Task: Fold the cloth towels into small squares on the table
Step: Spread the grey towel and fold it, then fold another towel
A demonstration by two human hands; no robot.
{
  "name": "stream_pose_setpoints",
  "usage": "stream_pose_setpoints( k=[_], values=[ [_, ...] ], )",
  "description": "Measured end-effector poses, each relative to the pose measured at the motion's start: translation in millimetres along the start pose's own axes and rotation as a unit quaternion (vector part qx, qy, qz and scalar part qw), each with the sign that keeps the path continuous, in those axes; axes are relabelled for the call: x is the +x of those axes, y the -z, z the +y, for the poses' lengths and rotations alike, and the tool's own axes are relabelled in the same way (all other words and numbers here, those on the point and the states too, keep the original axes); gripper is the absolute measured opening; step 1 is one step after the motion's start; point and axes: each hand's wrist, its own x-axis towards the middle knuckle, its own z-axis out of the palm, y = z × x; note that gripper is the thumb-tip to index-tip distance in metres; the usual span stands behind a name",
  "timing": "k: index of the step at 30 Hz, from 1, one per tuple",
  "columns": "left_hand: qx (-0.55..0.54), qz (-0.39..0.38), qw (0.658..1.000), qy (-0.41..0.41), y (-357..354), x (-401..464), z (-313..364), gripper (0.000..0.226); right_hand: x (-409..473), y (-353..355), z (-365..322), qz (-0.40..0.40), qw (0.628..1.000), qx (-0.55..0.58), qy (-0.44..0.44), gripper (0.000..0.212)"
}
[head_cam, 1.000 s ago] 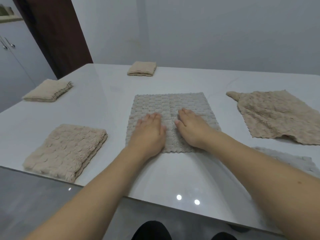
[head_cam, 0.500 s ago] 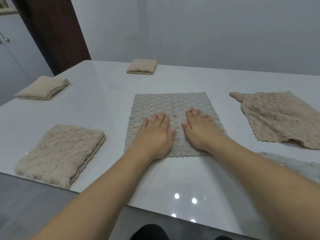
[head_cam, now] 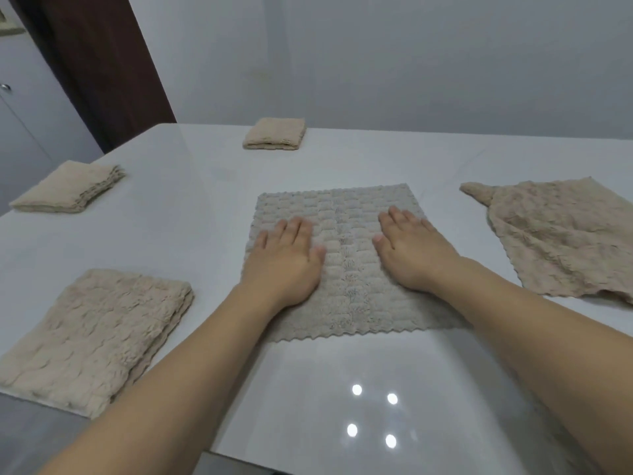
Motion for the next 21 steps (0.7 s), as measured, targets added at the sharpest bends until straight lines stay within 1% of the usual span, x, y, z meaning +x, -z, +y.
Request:
stream_pose_setpoints(
  k=[2,3,4,6,8,9,11,13,14,15,16,18,19,21],
  values=[
    [0.011,0.010,0.998,0.057,6.2,1.8,-13.1,0.065,3.6,9.4,16.0,-0.012,0.999,-0.007,-0.046,0.061],
    [0.019,0.025,0.997,0.077,9.1,5.8,-13.8,0.066,8.9,14.5,19.2,-0.004,0.998,-0.015,-0.066,0.062],
    [0.024,0.043,0.996,0.078,10.8,11.6,-9.6,0.066,15.2,17.7,17.1,0.015,0.997,-0.021,-0.074,0.063],
    [0.014,0.055,0.998,0.024,9.7,23.9,8.5,0.064,24.9,16.7,-0.2,0.054,0.997,-0.017,-0.045,0.062],
    [-0.005,0.033,0.999,-0.032,5.1,32.0,20.8,0.062,30.3,7.4,-15.2,0.052,0.999,-0.003,-0.005,0.060],
    [-0.008,0.023,0.999,-0.036,2.8,35.0,19.4,0.061,31.6,3.0,-15.5,0.041,0.999,0.001,-0.001,0.060],
    [-0.001,0.012,1.000,0.000,0.8,36.7,3.5,0.062,32.1,0.5,-0.9,0.020,1.000,0.003,-0.023,0.060],
    [0.012,0.006,0.997,0.069,6.2,36.3,-13.3,0.064,31.5,7.9,18.3,0.005,0.997,-0.003,-0.072,0.061],
    [0.019,0.007,0.995,0.095,10.7,39.3,-15.3,0.064,31.6,14.2,25.0,0.007,0.995,-0.011,-0.095,0.061],
    [0.022,0.018,0.994,0.103,13.8,42.9,-12.9,0.064,32.6,17.9,25.9,0.019,0.995,-0.016,-0.100,0.061],
    [0.017,0.035,0.995,0.089,15.2,47.6,-5.2,0.064,35.2,20.1,21.3,0.041,0.996,-0.014,-0.083,0.060],
    [-0.002,0.052,0.998,0.025,11.9,55.5,15.6,0.062,40.4,18.1,2.2,0.066,0.998,0.016,-0.014,0.059],
    [-0.007,0.044,0.999,-0.003,8.1,58.1,22.5,0.061,42.9,14.5,-6.9,0.060,0.998,0.030,0.011,0.058],
    [-0.006,0.025,1.000,-0.017,1.7,63.0,19.2,0.059,48.3,5.6,-11.0,0.037,0.999,0.027,0.018,0.058]
  ],
)
